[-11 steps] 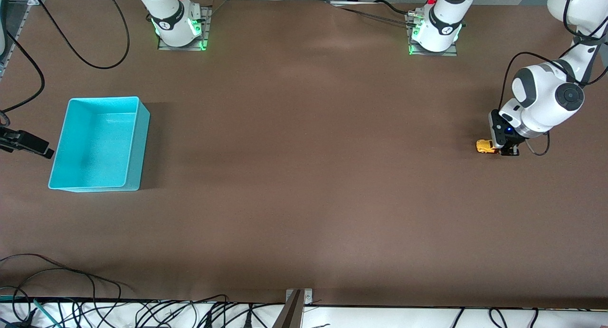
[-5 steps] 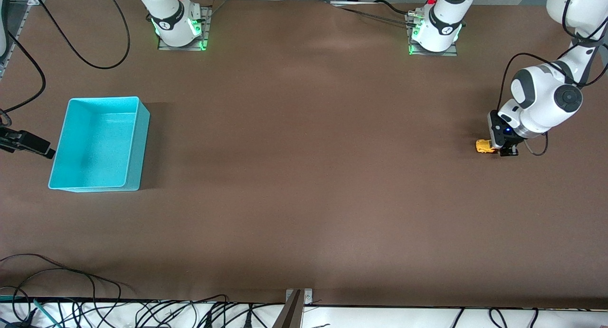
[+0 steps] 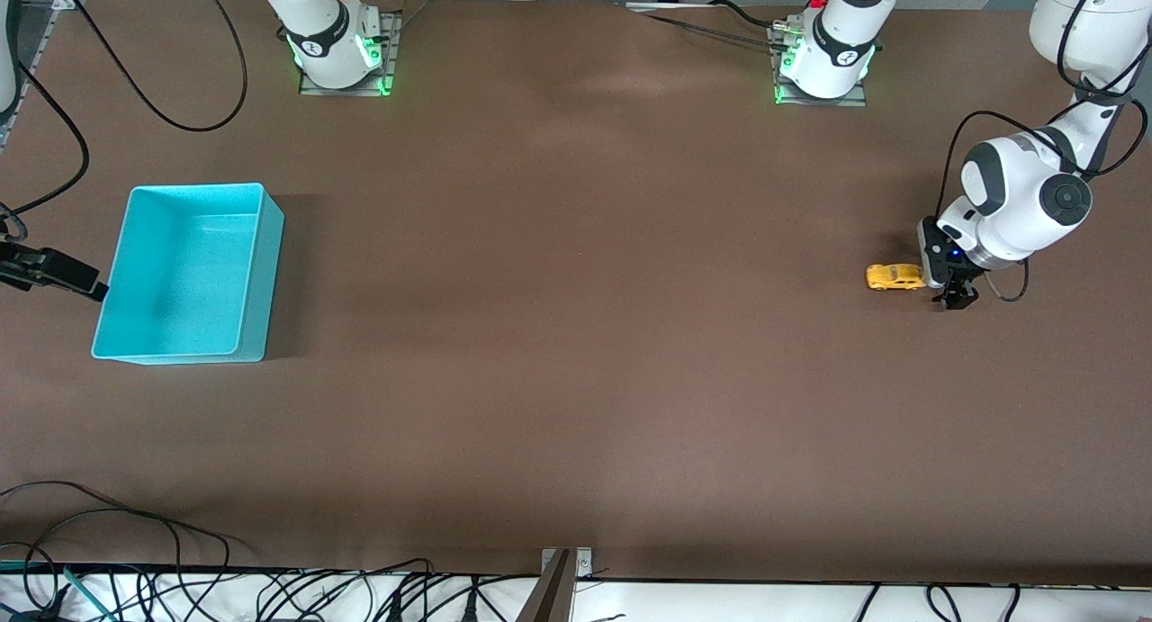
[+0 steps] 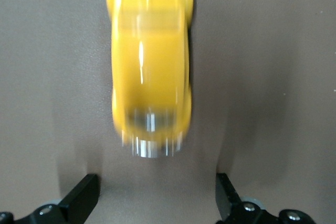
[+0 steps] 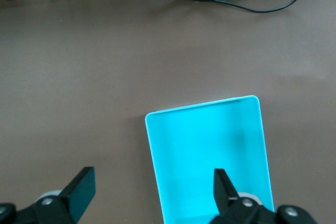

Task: Wind up and store yellow beetle car
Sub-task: 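Release the car rolling toward the box while the right gripper reaches over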

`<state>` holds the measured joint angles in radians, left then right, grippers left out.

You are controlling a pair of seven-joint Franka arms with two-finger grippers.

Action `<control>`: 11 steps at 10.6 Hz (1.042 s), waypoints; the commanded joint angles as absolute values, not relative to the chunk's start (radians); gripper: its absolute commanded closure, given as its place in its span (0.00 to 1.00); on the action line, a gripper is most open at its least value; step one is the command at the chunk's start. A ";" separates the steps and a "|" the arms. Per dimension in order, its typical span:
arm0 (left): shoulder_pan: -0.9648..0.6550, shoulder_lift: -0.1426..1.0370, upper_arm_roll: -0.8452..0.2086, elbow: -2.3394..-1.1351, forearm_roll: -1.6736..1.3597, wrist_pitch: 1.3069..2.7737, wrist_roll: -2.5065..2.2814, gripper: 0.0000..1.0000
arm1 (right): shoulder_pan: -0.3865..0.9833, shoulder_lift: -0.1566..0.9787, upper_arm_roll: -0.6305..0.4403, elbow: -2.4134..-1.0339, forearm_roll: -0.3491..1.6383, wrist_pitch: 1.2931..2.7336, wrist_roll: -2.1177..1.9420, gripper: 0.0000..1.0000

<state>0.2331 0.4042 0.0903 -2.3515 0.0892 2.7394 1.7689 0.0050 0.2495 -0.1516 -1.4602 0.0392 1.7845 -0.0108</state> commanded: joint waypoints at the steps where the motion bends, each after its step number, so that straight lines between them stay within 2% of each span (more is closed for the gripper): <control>1: 0.230 0.417 0.091 -2.322 0.060 2.721 1.783 0.00 | 0.003 0.252 -0.150 -1.454 0.058 1.775 -0.028 0.00; 3: 0.226 0.390 0.091 -2.327 0.057 2.721 1.775 0.00 | 0.018 0.252 -0.137 -1.456 0.048 1.772 -0.020 0.00; 7: 0.206 0.240 0.091 -2.338 0.060 2.681 1.778 0.00 | 0.064 0.274 -0.135 -1.483 0.046 1.703 -0.053 0.00; 11: 0.115 0.020 0.097 -2.338 0.060 2.499 1.767 0.00 | 0.055 0.334 -0.143 -1.525 0.043 1.715 -0.413 0.00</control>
<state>0.1527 0.1228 0.0866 -2.3149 0.0808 2.5620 1.7652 0.0627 0.3223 -0.1376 -1.5055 0.0390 1.7113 -0.2917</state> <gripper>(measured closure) 0.000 0.000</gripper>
